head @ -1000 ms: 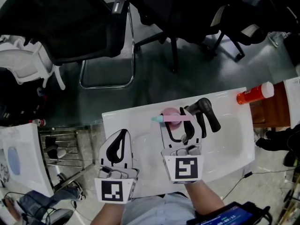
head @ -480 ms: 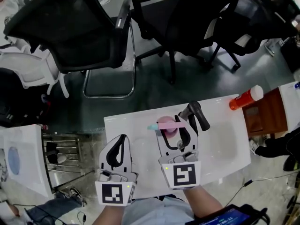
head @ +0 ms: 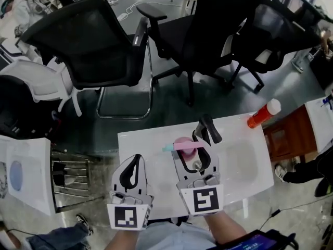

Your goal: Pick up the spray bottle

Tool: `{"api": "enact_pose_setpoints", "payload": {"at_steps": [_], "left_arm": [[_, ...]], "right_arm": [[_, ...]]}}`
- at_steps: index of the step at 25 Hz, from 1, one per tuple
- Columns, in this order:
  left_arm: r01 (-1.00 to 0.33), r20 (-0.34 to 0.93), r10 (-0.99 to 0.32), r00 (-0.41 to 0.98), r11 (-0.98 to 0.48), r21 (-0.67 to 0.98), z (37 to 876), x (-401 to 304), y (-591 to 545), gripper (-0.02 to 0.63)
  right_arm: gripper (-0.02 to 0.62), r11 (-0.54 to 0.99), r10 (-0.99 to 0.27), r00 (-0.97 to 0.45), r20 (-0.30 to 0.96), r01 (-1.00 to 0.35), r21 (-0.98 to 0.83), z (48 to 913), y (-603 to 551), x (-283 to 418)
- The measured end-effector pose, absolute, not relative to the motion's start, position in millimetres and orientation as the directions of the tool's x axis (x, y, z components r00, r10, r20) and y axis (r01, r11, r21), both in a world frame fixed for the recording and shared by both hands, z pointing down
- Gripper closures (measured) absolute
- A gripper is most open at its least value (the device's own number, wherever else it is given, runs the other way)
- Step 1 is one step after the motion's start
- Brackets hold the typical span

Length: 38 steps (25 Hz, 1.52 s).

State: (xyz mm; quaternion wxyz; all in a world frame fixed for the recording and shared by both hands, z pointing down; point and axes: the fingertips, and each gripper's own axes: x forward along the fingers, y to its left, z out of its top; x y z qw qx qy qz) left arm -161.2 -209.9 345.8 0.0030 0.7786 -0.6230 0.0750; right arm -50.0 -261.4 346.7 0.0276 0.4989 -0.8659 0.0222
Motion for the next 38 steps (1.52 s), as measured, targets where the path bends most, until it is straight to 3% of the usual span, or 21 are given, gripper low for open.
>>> {"api": "enact_pose_setpoints", "payload": {"at_steps": [38], "left_arm": [[-0.969,-0.042,-0.975,0.217,-0.21,-0.126,277,-116,-120,0.59]], "right_arm": [[0.368,0.513,-0.856,-0.515,-0.049,-0.857,0.038,282,-153,-6]]}}
